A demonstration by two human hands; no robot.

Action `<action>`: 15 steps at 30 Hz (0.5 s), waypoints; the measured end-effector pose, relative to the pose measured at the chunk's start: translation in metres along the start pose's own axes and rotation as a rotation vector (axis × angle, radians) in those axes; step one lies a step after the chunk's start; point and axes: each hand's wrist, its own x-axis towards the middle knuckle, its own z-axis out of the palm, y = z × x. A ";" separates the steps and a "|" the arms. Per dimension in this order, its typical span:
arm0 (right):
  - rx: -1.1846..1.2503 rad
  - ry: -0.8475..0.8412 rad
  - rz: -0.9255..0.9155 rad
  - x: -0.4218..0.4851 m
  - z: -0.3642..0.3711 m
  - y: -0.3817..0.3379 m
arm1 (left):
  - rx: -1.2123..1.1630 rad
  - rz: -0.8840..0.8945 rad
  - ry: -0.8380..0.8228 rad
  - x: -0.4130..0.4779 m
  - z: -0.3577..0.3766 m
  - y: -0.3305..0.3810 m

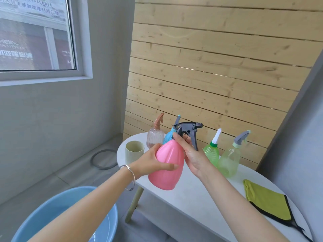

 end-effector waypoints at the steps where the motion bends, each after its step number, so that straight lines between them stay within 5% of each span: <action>1: 0.040 0.023 0.000 0.001 0.000 0.001 | -0.022 -0.007 0.004 -0.001 0.000 -0.001; 10: 0.323 -0.058 -0.099 0.013 -0.011 -0.013 | -0.272 -0.136 -0.269 -0.002 -0.003 -0.010; 15: 0.335 0.160 -0.236 0.030 -0.036 -0.034 | -0.153 -0.138 -0.124 0.002 -0.004 -0.028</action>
